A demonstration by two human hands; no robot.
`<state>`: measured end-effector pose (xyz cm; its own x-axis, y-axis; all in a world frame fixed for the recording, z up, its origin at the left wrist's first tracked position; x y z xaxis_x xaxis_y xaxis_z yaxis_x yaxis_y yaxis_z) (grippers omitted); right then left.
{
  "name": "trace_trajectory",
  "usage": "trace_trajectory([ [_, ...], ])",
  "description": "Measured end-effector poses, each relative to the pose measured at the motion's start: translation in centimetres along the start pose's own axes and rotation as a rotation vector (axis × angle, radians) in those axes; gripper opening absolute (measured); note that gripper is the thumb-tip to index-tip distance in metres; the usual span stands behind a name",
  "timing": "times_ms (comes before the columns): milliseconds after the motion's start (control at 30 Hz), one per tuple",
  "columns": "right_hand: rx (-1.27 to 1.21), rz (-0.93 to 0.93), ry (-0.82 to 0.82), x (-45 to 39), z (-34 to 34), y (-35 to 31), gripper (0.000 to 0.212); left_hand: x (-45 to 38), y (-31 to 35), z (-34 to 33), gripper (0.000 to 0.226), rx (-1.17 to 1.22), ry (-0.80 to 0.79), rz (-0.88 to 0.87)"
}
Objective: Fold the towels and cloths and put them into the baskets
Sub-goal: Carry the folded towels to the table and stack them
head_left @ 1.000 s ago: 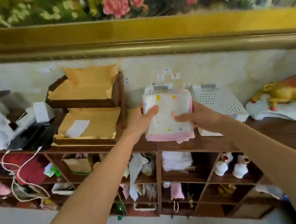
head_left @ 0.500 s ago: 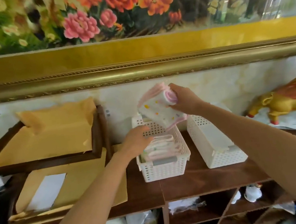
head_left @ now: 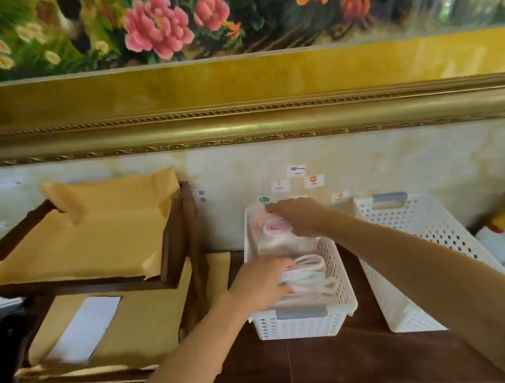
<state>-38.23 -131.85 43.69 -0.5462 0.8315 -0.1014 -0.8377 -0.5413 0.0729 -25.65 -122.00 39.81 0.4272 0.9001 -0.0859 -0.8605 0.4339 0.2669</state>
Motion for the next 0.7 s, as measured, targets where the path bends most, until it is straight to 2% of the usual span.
trace_trajectory([
  [133,0.036,0.057,-0.071,0.4,-2.2,-1.3,0.043,0.5,-0.2,-0.1,0.048,0.007,0.026,0.006],
  [267,-0.124,0.011,-0.187,0.5,-4.2,-1.2,0.053,0.9,-0.5,-0.4,0.046,0.028,0.033,0.044],
  [300,-0.159,0.006,-0.229,0.4,-4.2,-1.1,0.05,1.0,-0.6,-0.5,0.046,0.028,0.04,0.055],
  [367,-0.201,0.012,-0.305,0.5,-4.0,-0.9,0.031,1.1,-0.6,-0.7,0.045,0.025,0.06,0.067],
  [400,-0.223,0.019,-0.314,0.7,-3.8,-0.9,0.02,1.2,-0.5,-0.8,0.044,0.015,0.071,0.066],
  [433,-0.241,0.018,-0.307,0.8,-3.7,-0.7,0.019,1.3,-0.5,-0.9,0.043,-0.006,0.083,0.057],
  [533,-0.328,0.024,-0.263,1.6,-3.7,-0.6,0.023,1.2,-0.1,-1.0,0.041,-0.086,0.106,0.038],
  [633,-0.371,0.063,-0.34,2.4,-4.0,-1.0,0.019,1.2,0.1,-0.5,0.034,-0.081,0.08,0.018],
  [700,-0.442,0.047,-0.401,2.8,-3.7,-0.8,0.017,1.0,-0.2,0.6,0.027,0.02,0.232,0.009],
])
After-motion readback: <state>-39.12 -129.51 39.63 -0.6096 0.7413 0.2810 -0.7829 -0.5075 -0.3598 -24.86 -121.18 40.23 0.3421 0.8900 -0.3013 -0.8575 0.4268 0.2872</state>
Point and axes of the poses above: each hand's wrist, its own x-axis away from the middle knuckle, its own z-axis out of the back of the hand, y = z × x, the point moved 2 cm from there along -x, towards the middle knuckle, and after that the axes turned 7 degrees about y, right-handed, at the moved point
